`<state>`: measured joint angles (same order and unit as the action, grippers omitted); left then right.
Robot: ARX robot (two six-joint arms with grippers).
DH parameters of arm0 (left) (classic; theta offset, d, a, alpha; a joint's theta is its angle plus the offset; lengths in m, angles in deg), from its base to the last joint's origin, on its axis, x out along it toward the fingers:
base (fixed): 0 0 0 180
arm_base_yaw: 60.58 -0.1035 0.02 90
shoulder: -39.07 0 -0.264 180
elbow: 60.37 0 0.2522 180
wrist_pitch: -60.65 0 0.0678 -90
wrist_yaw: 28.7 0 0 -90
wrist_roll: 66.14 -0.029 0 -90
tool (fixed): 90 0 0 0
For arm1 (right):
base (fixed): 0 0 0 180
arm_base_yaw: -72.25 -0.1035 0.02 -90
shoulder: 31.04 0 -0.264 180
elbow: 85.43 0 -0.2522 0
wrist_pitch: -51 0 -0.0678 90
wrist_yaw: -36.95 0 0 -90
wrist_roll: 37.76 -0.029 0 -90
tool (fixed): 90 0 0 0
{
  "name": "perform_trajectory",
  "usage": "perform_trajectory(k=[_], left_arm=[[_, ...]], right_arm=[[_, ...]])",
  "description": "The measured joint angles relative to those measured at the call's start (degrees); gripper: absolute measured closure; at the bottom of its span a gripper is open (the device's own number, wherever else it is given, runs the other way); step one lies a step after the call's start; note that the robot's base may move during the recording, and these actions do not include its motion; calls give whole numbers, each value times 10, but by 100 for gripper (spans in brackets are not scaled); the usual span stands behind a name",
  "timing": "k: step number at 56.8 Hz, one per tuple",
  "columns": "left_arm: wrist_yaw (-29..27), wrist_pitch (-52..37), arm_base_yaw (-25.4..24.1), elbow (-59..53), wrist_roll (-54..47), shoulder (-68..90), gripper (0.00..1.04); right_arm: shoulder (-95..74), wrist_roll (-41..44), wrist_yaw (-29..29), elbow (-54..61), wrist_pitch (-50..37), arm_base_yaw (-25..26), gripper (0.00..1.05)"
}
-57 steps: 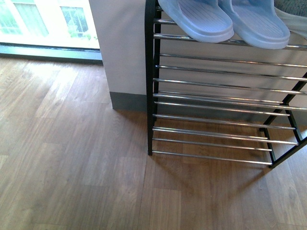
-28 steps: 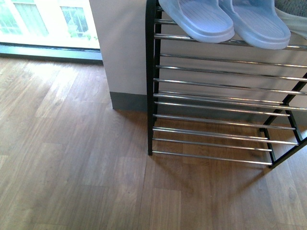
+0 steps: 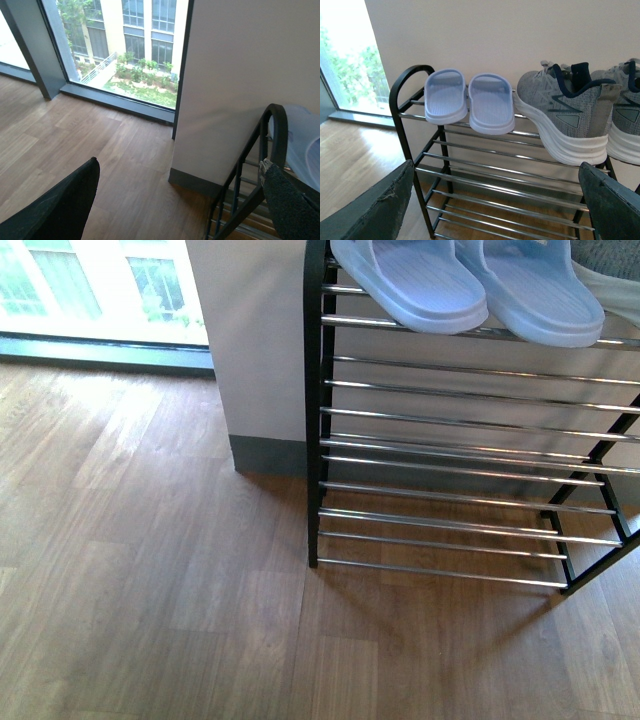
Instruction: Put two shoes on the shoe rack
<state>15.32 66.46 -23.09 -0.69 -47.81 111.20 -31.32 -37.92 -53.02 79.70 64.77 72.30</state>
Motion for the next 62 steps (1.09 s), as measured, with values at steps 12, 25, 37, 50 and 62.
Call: perform_trajectory(k=[12, 25, 37, 50, 62], left_arm=[[-28, 14, -9, -104, 20, -122, 9], [-25, -12, -31, -152, 28, -169, 9], [187, -203, -100, -262, -118, -235, 38], [296, -191, -202, -353, -172, -341, 86], [343, -167, -254, -389, -177, -402, 104]], right_arm=[[0, 0, 0, 0, 0, 0, 9], [0, 0, 0, 0, 0, 0, 9], [0, 0, 0, 0, 0, 0, 9], [0, 0, 0, 0, 0, 0, 9], [0, 0, 0, 0, 0, 0, 9]])
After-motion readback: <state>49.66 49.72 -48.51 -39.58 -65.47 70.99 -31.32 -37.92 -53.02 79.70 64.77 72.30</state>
